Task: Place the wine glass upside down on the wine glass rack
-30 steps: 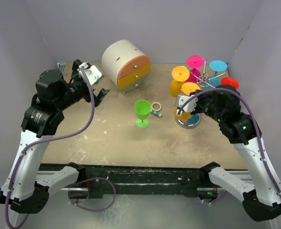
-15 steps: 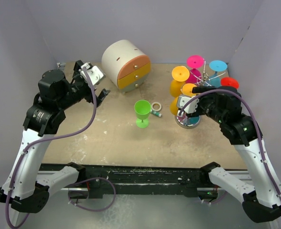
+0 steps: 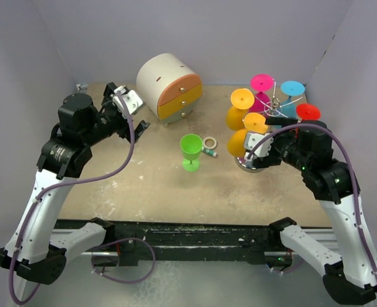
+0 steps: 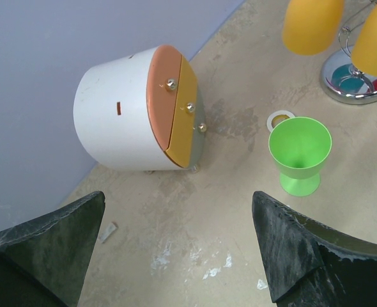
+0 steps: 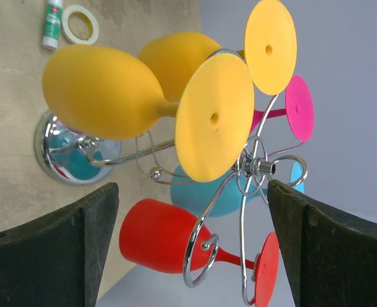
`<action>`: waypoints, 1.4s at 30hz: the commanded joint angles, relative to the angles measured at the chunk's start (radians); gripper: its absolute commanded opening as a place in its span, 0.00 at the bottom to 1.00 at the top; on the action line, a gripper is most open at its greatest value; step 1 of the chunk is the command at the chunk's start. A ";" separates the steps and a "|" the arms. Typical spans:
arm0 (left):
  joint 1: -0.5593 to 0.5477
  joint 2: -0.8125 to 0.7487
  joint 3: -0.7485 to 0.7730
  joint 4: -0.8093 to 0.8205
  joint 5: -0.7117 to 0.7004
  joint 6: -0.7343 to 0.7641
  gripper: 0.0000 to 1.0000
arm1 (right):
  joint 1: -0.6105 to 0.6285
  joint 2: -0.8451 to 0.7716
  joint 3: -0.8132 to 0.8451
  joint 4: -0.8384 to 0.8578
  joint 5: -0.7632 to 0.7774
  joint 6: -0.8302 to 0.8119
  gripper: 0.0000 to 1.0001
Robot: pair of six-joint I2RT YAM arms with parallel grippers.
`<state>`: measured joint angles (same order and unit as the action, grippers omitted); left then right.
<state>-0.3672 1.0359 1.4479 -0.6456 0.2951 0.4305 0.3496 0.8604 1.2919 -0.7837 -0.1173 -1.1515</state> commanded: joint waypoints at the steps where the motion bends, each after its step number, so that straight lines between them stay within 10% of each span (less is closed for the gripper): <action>1: 0.004 0.007 -0.025 0.070 0.047 -0.015 0.99 | -0.033 -0.035 0.082 -0.039 -0.136 0.077 1.00; 13: 0.003 0.137 -0.114 0.266 0.295 -0.310 1.00 | -0.200 -0.035 0.224 0.126 -0.350 0.450 0.99; 22: -0.062 0.347 -0.060 0.283 0.243 -0.391 0.92 | -0.363 0.060 0.297 0.271 -0.120 0.741 0.99; 42: -0.146 0.732 0.162 -0.009 0.226 -0.285 0.51 | -0.413 0.078 0.303 0.284 -0.153 0.702 1.00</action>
<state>-0.4980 1.7348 1.5528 -0.6125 0.5117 0.1177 -0.0593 0.9401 1.5696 -0.5610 -0.2710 -0.4309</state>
